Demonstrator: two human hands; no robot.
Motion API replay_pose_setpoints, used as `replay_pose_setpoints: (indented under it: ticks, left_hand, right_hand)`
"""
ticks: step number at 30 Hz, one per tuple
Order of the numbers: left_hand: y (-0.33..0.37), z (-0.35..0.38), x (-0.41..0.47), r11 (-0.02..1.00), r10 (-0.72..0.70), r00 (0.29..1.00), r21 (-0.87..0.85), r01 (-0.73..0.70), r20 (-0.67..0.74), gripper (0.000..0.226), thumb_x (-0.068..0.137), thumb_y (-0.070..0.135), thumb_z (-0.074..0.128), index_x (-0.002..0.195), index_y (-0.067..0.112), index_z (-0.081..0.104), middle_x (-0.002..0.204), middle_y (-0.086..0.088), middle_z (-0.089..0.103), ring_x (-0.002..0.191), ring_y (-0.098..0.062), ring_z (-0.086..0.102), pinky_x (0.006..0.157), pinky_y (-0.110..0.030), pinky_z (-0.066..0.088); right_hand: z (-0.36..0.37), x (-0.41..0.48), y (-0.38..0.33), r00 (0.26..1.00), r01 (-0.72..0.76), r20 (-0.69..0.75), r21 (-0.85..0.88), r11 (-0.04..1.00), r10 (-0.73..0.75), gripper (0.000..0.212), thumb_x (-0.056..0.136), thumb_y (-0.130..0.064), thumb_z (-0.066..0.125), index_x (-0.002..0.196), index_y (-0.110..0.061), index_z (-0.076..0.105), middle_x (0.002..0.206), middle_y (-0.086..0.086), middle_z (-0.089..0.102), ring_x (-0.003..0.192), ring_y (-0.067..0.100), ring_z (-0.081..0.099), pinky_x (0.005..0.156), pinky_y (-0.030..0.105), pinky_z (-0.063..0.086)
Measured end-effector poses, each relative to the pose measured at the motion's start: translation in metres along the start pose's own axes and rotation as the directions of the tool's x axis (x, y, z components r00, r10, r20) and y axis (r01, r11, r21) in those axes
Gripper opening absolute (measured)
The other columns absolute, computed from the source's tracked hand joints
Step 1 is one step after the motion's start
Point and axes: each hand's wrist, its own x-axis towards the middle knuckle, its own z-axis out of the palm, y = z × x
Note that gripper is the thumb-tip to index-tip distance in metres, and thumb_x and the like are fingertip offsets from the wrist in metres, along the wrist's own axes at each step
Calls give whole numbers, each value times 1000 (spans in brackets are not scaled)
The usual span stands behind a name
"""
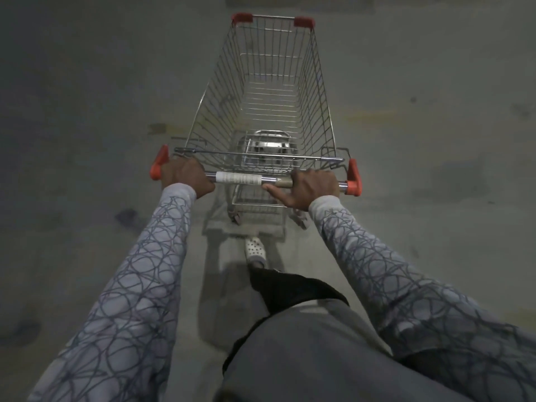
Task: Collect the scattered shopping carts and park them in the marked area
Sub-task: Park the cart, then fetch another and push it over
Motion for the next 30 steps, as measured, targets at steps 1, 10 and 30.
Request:
replay_pose_setpoints:
  ticks: [1,10,30]
  left_hand:
    - [-11,-3,21,1000,-9,1000,2,9,1,26,68,45,56,70,20,64,76,-1,67,81,-25,65,97,-35,40]
    - [-127,-25,183,994,-106,989,33,103,103,32,66,47,47,69,18,61,61,2,52,66,-24,52,102,-38,36]
    - [-506,-46,467,950,-276,945,-97,296,177,35,63,50,46,68,20,63,68,7,59,78,-15,64,116,-42,14]
  right_hand:
    - [-2,25,-7,1000,6,-8,-3,1000,-6,90,71,-99,10,74,-20,53,52,1,51,47,18,50,54,27,40]
    - [-27,240,-89,993,113,39,-14,994,-112,97,69,-100,5,72,-19,57,54,2,49,49,18,49,56,30,41]
    - [-75,625,-420,966,256,33,0,967,-256,89,64,-102,2,75,-26,47,59,2,53,57,22,57,64,32,51]
